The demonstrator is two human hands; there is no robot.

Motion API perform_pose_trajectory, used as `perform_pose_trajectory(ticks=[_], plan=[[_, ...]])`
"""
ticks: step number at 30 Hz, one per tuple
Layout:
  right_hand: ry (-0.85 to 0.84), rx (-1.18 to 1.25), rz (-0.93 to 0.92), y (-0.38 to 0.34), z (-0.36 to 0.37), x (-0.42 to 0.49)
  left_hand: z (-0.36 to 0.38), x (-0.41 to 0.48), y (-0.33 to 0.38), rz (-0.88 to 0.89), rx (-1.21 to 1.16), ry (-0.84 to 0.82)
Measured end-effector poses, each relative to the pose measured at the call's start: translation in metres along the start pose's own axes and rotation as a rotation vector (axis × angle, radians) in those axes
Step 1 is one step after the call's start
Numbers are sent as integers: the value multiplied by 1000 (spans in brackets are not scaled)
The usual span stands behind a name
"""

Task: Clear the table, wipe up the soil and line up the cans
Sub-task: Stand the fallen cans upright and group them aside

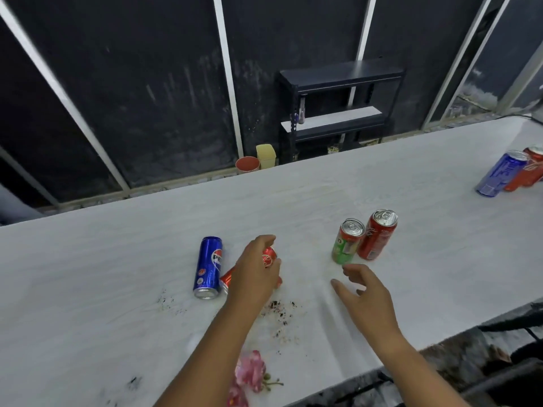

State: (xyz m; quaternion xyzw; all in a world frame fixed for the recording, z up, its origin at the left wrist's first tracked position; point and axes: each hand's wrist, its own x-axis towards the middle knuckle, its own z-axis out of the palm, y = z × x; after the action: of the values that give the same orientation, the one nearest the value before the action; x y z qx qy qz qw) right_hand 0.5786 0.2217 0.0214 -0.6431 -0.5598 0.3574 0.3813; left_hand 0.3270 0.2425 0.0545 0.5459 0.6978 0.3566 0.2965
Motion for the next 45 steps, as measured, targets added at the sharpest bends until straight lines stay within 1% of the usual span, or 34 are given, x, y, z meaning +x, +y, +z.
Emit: perform_pose_trajectory(ticks=[2, 5, 8, 11, 14, 17, 22, 29, 32, 36, 39, 43, 45], plan=[[-65, 22, -15, -14, 17, -7, -23, 3, -13, -22, 16, 37], [-140, 32, -32, -32, 41, -11, -50, 10, -33, -45, 41, 40], [-208, 16, -33, -46, 62, -12, -62, 17, -45, -74, 52, -4], [-251, -21, -12, -54, 80, -11, -58, 20, -47, -73, 109, -84], [-250, -81, 14, -59, 97, -9, -51, 21, -44, -72, 209, -140], [-216, -134, 54, -63, 106, -4, -45, 25, -41, -92, 270, -140], [-210, -132, 97, -67, 115, 4, -38, 29, -38, -133, 291, -143], [-208, 50, 145, -64, 119, 13, -36, 34, -40, -147, 194, -149], [-232, 178, 207, -64, 115, 15, -34, 32, -42, -142, 142, -122], [-216, 269, 205, -71, 99, 19, -34, 30, -43, -139, 10, -70], [-186, 300, 145, -80, 81, 25, -34, 29, -41, -131, -67, -52], [-159, 247, -10, -87, 64, 32, -35, 28, -42, -114, -143, -35], [-167, 252, -50, -90, 60, 33, -33, 25, -43, -96, -153, -33]])
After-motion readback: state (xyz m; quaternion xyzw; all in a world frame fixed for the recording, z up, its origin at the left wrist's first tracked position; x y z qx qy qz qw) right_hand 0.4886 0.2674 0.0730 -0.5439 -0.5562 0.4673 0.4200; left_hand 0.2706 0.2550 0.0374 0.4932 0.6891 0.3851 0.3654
